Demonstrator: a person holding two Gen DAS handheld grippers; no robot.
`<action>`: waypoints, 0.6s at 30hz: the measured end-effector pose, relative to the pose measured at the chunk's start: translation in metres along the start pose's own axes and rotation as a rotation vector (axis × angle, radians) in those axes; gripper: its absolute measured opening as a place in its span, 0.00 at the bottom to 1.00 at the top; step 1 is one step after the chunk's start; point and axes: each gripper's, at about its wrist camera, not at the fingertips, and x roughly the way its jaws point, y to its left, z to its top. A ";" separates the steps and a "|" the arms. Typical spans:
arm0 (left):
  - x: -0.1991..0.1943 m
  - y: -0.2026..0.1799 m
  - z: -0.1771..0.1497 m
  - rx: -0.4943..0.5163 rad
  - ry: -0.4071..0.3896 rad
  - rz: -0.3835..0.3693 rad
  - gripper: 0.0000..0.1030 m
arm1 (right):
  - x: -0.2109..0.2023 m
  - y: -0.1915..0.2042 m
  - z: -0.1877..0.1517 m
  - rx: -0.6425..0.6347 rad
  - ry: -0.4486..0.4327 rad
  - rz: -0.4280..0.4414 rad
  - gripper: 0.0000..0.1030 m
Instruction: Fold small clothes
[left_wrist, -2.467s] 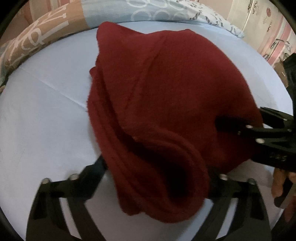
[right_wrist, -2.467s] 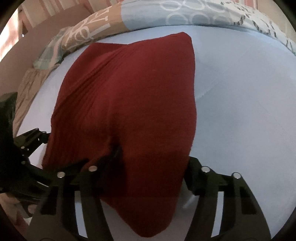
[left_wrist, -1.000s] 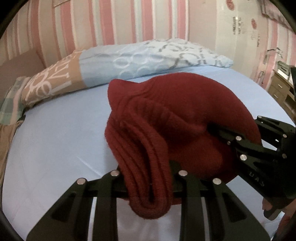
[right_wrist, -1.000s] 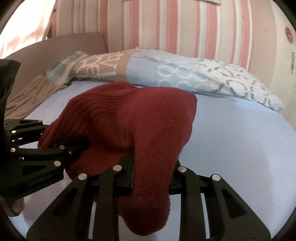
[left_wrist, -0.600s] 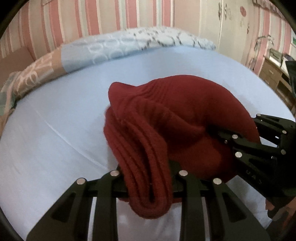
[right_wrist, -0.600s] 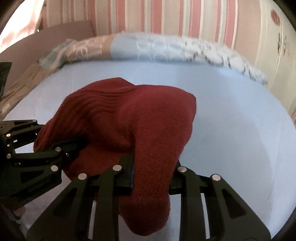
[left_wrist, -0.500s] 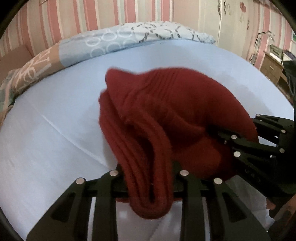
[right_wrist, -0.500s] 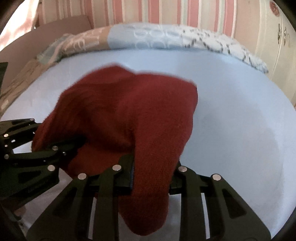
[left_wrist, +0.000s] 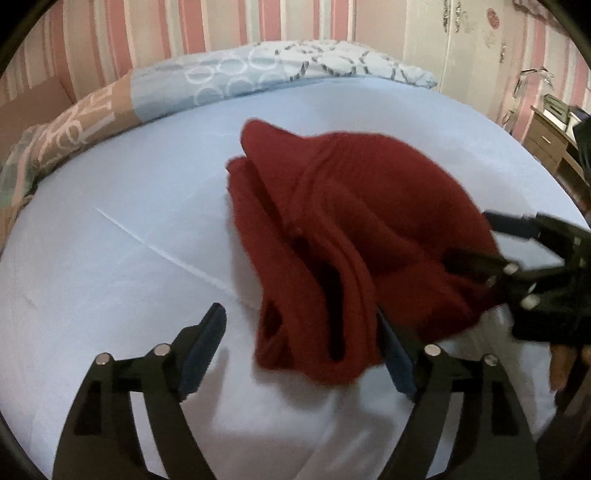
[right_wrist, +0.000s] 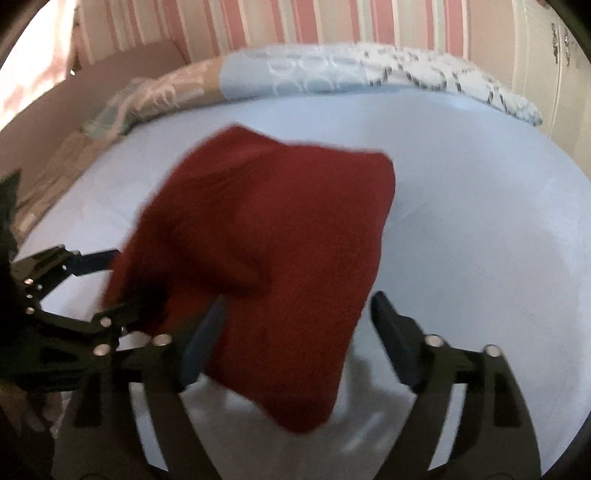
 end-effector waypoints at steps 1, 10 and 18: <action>-0.006 0.002 0.001 -0.003 -0.012 -0.004 0.85 | -0.006 -0.002 0.003 0.009 -0.016 -0.010 0.88; 0.001 0.020 0.027 -0.037 -0.001 0.043 0.86 | 0.035 -0.019 0.043 0.046 0.049 -0.163 0.83; 0.036 0.045 -0.004 -0.038 0.043 0.082 0.94 | 0.076 -0.041 0.044 0.053 0.105 -0.139 0.89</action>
